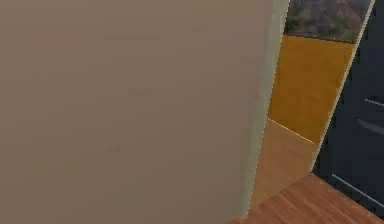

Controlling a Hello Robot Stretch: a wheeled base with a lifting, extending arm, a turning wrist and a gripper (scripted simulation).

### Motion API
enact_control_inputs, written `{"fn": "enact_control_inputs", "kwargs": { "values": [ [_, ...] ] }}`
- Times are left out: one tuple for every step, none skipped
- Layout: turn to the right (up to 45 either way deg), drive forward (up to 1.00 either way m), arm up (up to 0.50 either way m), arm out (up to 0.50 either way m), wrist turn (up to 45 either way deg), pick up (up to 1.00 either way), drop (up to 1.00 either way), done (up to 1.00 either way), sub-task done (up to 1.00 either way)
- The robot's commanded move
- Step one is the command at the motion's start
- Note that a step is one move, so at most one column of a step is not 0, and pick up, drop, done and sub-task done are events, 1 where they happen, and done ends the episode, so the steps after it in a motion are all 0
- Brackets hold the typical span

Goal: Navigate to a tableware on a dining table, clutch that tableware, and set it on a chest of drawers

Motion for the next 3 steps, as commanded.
{"fn": "enact_control_inputs", "kwargs": {
  "values": [
    [45.0,0.00,0.00,0.00,0.0,0.00,0.00,0.00,0.00],
    [42.0,0.00,0.00,0.00,0.0,0.00,0.00,0.00,0.00],
    [0.0,0.70,0.00,0.00,0.0,0.00,0.00,0.00,0.00]
  ]
}}
